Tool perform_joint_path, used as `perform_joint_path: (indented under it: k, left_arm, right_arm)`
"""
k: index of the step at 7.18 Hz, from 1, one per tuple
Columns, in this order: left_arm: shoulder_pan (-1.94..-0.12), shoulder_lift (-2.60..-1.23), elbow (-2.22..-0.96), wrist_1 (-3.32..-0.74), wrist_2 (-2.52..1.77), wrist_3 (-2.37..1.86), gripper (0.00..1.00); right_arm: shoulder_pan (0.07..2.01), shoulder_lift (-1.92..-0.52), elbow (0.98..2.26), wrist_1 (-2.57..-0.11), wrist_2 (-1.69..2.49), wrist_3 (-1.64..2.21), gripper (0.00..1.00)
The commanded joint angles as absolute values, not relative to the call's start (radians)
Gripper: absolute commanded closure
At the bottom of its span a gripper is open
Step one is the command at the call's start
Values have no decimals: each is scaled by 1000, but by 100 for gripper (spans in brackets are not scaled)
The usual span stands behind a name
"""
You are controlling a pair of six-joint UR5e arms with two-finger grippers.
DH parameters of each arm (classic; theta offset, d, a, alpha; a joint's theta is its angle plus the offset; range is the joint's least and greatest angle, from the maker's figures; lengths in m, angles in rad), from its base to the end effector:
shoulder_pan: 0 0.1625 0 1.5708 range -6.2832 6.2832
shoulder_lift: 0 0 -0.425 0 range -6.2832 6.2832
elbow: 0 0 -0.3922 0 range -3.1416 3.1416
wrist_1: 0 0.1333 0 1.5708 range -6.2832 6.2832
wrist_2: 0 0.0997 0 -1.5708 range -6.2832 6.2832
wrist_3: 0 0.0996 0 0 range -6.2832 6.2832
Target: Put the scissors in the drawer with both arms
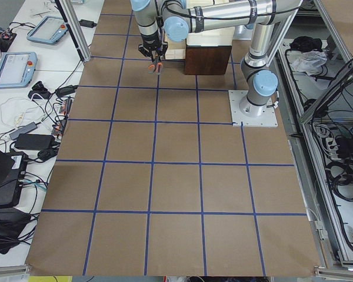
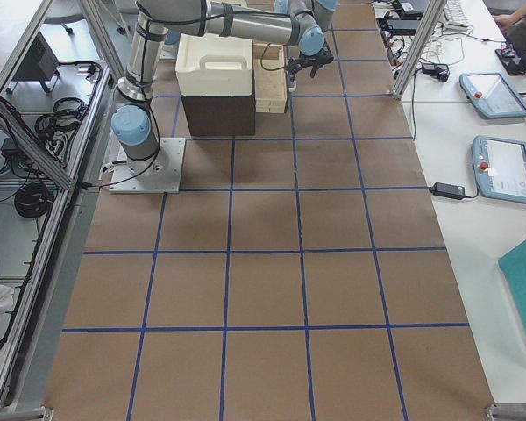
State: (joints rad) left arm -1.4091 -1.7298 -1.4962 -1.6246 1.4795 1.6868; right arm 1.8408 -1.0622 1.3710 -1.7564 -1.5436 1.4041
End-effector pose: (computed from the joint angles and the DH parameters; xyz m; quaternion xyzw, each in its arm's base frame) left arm -0.0531 -0.5590 0.4371 -0.6861 -0.7228 -0.0052 0.0825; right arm 0.3091 -0.6069 0.3035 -0.5368 -0.8414 -0.0513 0.0366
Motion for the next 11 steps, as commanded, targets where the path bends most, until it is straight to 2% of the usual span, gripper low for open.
perform_joint_path:
  k: [1,11]
  left_arm:
    - [-1410,-1730,-1499,-1624,1480,1687,100]
    - [-1433,-1729,-1499,-1624,1479,1683,100]
  right_arm:
    - [1829,-1065,1356,-1756,-1536,1390,0]
    - [1810,-1071,1345,-1740,-1539,1405,0]
